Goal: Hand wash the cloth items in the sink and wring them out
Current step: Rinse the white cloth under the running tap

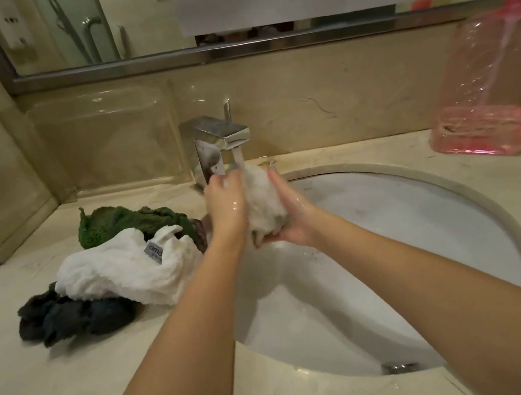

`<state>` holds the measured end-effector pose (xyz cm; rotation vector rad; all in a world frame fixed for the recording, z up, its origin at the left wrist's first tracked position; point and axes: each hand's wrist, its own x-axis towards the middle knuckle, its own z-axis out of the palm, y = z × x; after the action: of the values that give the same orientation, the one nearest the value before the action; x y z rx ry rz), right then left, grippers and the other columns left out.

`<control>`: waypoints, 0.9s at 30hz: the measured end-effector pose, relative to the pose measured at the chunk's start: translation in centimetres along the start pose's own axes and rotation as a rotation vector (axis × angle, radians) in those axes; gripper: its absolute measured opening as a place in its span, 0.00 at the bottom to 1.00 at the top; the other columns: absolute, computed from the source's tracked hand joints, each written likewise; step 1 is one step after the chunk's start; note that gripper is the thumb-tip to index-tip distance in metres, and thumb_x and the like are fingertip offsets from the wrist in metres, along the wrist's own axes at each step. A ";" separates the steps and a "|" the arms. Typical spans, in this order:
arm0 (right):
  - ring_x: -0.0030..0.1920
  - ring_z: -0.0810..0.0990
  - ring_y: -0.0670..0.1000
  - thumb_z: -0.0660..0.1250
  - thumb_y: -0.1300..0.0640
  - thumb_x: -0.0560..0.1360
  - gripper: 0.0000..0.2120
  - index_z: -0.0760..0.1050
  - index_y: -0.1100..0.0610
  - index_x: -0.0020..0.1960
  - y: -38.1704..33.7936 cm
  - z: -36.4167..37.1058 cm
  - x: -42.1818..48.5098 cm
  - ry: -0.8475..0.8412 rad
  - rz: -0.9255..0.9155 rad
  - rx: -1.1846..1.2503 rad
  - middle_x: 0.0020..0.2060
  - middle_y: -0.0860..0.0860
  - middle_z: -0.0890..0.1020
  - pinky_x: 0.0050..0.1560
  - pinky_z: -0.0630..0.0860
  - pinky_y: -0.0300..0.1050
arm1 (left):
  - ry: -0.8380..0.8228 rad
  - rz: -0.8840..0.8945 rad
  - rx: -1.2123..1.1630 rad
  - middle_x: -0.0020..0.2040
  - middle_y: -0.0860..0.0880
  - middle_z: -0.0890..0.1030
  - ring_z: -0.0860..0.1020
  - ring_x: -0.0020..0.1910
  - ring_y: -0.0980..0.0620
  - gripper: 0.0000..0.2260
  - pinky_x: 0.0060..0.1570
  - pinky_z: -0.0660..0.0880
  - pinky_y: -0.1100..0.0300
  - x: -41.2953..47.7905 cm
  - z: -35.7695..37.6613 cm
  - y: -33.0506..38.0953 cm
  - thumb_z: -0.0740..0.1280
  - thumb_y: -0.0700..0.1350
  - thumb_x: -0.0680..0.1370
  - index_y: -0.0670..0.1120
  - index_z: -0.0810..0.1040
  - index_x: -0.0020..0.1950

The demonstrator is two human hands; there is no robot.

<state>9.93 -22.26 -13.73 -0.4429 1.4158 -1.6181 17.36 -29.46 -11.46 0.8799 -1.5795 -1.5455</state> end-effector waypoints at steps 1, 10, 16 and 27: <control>0.50 0.83 0.54 0.55 0.28 0.74 0.30 0.79 0.50 0.59 -0.3 0.5 0.3 0.052 -0.041 -0.022 0.51 0.52 0.85 0.47 0.79 0.50 | -0.018 0.056 0.102 0.61 0.42 0.74 0.76 0.58 0.43 0.18 0.60 0.75 0.48 -0.6 0.6 -0.2 0.64 0.57 0.79 0.45 0.69 0.58; 0.45 0.81 0.54 0.59 0.47 0.81 0.14 0.77 0.52 0.43 0.1 3.0 1.3 0.305 -0.416 -0.109 0.38 0.50 0.82 0.48 0.77 0.49 | 0.135 0.224 0.163 0.44 0.48 0.77 0.77 0.45 0.48 0.04 0.38 0.68 0.60 -1.2 1.7 -0.3 0.58 0.44 0.83 0.46 0.71 0.53; 0.32 0.70 0.42 0.57 0.59 0.81 0.15 0.66 0.52 0.36 -0.5 2.6 0.5 0.393 -0.718 -0.576 0.32 0.46 0.72 0.33 0.66 0.36 | 0.170 0.199 0.431 0.37 0.48 0.76 0.75 0.39 0.47 0.09 0.31 0.66 0.63 0.9 1.2 -0.7 0.59 0.39 0.81 0.42 0.77 0.45; 0.35 0.68 0.46 0.60 0.53 0.82 0.09 0.70 0.56 0.45 -1.8 -2.4 -0.8 0.206 -0.507 -0.556 0.37 0.49 0.71 0.36 0.65 0.38 | 0.013 -0.142 -0.082 0.53 0.43 0.81 0.79 0.55 0.42 0.09 0.60 0.75 0.47 2.0 -1.0 -0.8 0.60 0.46 0.81 0.47 0.78 0.54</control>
<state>7.80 -20.38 -12.51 -1.0487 2.0373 -1.6692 17.24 -31.68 -12.19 0.9725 -1.4597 -1.6878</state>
